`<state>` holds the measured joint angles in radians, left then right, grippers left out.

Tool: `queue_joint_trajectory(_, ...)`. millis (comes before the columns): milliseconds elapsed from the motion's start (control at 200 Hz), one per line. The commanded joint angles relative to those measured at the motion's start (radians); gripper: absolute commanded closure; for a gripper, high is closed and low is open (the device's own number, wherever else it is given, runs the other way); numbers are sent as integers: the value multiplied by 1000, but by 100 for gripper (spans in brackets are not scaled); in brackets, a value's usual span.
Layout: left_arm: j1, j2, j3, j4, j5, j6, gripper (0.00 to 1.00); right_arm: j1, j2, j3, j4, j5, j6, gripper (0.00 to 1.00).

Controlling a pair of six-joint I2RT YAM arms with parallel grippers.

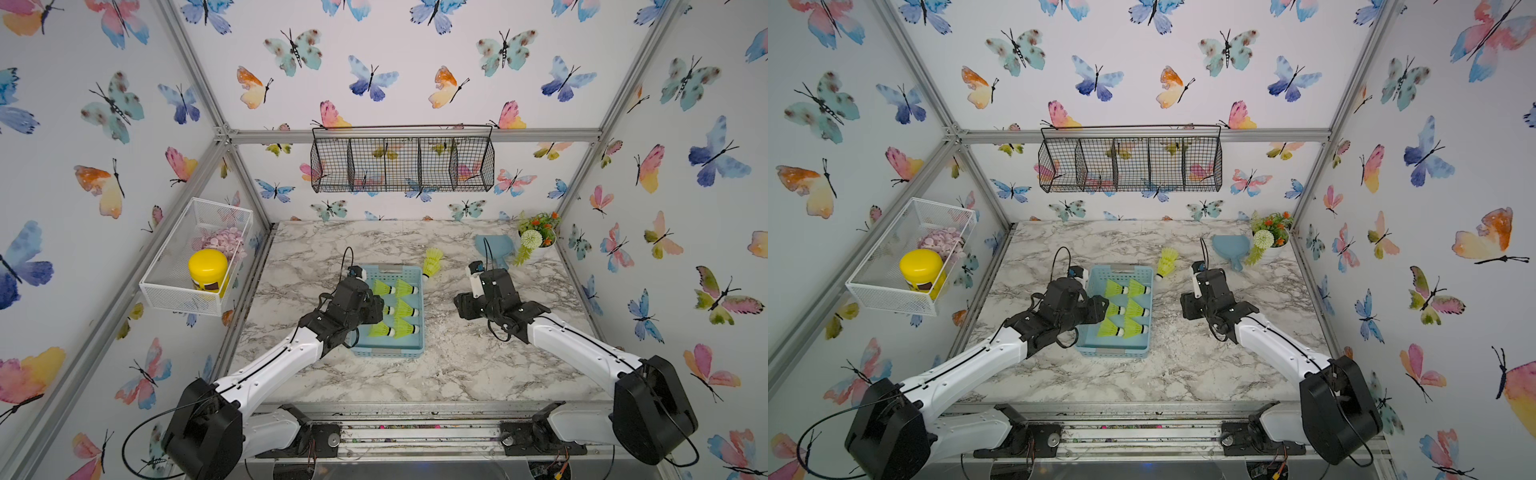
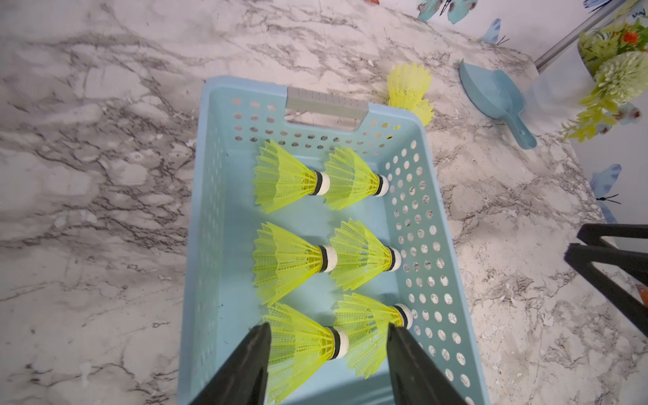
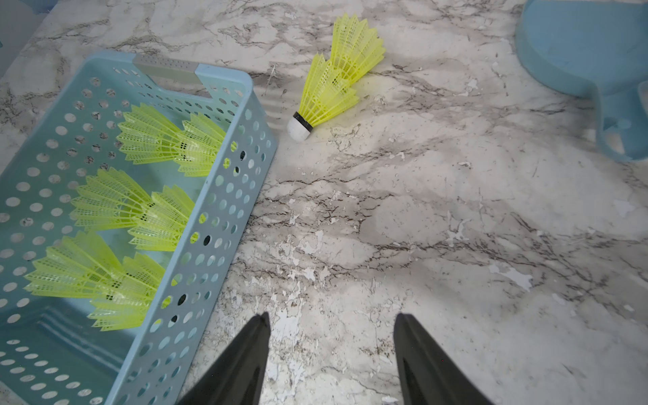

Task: Put the shuttlecocks into the storage box
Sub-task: Move the shuttlecock to the center of the board.

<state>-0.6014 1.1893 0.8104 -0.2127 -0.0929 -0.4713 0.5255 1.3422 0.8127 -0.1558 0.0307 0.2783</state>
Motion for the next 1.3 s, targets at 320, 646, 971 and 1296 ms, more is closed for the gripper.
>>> queue_joint_trajectory(320, 189, -146, 84, -116, 134, 301, 41, -5, 193, 104, 131, -27, 211, 37)
queue_joint_trajectory(646, 215, -213, 75, -91, 240, 393, 41, -21, 405, 227, 231, -77, 363, 39)
queue_joint_trajectory(971, 246, -238, 42, -77, 213, 398, 40, -22, 599, 369, 263, -127, 486, 42)
queue_joint_trajectory(1296, 250, -257, 36, -74, 196, 395, 40, -22, 743, 512, 233, -155, 505, 42)
